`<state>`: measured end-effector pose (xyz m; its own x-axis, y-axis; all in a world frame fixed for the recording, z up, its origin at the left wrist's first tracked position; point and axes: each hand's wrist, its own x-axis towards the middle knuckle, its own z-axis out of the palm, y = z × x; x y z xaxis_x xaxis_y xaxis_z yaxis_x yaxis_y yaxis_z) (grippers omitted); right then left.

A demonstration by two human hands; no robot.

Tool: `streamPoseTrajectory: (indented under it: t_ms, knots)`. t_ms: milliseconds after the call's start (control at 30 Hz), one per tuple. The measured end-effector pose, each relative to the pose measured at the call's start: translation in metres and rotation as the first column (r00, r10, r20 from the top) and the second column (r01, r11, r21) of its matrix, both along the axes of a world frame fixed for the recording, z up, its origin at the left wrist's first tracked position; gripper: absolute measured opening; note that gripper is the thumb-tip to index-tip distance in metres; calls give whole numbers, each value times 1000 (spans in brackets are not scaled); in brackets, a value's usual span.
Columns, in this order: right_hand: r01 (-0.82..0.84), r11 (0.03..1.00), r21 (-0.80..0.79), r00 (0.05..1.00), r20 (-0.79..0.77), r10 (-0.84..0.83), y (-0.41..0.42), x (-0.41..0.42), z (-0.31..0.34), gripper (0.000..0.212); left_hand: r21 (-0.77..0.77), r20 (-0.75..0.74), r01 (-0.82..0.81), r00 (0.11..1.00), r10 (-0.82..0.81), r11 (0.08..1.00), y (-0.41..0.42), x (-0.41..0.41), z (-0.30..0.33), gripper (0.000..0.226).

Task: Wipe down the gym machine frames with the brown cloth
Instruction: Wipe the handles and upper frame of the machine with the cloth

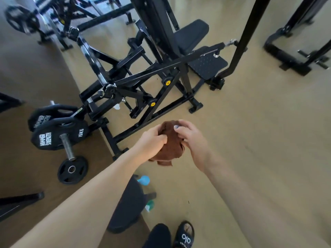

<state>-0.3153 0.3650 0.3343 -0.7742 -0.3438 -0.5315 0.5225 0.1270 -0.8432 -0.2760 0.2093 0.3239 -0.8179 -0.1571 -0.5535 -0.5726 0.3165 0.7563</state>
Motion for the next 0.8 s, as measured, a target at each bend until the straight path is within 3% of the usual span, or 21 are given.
streamPoseTrajectory:
  t_ms: [100,233,300,400,500,667,800]
  knots:
    - [-144,985,93,972,-172,158,-11,-20,7,41,101,0,-53,999,54,993,-11,-20,11,31]
    - [-241,928,285,882,-335,332,-34,-64,9,60,66,24,5,1000,-6,998,-46,-60,15,29]
    - [-279,917,285,864,-343,370,-49,-99,10,52,58,55,68,996,-71,996,-68,-89,17,29]
    - [-374,896,238,853,-292,433,-81,-155,3,25,24,49,112,992,-113,993,-105,-138,16,34]
    - [-334,907,255,875,-275,399,-119,-200,-11,4,-56,4,73,997,-73,996,-143,-179,9,26]
    - [-311,911,271,886,-262,381,-176,-247,-25,17,-153,-45,-20,999,14,988,-197,-217,-6,15]
    - [-319,885,339,829,-353,434,-222,-278,-36,16,-211,-102,-143,987,123,967,-232,-241,-19,13]
